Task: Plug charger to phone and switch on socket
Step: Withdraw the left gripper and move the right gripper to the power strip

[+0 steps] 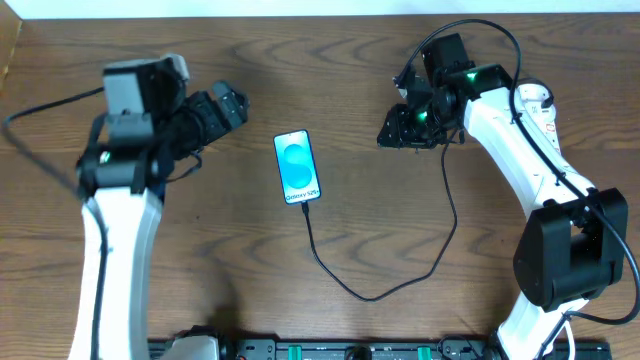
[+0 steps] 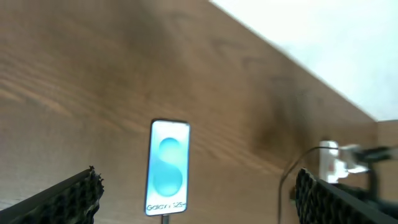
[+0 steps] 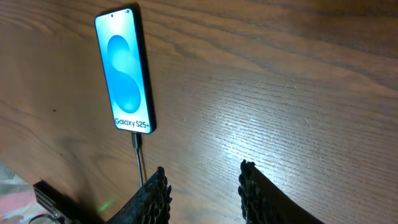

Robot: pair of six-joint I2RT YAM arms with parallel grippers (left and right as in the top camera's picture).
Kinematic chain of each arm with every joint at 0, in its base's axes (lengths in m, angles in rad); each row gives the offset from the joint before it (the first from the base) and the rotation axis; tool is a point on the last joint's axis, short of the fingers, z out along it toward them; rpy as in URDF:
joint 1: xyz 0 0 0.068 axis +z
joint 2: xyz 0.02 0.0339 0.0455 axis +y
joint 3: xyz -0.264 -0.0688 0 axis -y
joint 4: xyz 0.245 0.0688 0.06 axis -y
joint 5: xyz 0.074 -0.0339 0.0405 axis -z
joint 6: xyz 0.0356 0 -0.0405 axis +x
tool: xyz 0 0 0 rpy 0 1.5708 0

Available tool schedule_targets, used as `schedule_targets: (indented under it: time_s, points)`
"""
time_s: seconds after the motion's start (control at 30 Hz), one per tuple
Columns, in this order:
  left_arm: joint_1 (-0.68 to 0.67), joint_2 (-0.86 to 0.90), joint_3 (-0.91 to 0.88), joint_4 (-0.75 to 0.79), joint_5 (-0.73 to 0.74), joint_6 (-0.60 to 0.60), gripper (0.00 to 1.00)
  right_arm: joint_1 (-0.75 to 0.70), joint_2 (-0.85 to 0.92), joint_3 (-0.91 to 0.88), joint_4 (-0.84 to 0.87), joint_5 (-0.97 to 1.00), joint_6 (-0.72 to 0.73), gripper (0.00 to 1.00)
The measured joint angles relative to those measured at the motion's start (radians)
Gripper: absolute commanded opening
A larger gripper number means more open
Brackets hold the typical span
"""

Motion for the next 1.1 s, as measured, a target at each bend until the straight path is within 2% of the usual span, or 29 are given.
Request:
schedule_targets:
  time_s: [0.2,0.77,0.97,1.1]
  points:
    - [0.000,-0.079,0.000,0.000,0.000,0.024,1.00,0.000,0.000,0.000,0.000,0.000,-0.001,0.35]
    - [0.000,-0.077,0.000,-0.001,0.000,0.027,1.00,-0.061,0.000,0.000,-0.051,0.002,-0.032,0.34]
    - [0.000,-0.077,0.000,-0.001,0.000,0.027,1.00,-0.110,0.000,0.000,-0.100,0.010,-0.045,0.25]
    - [0.000,-0.077,0.000,-0.001,0.000,0.030,1.00,-0.141,0.000,0.000,-0.151,0.030,-0.051,0.25]
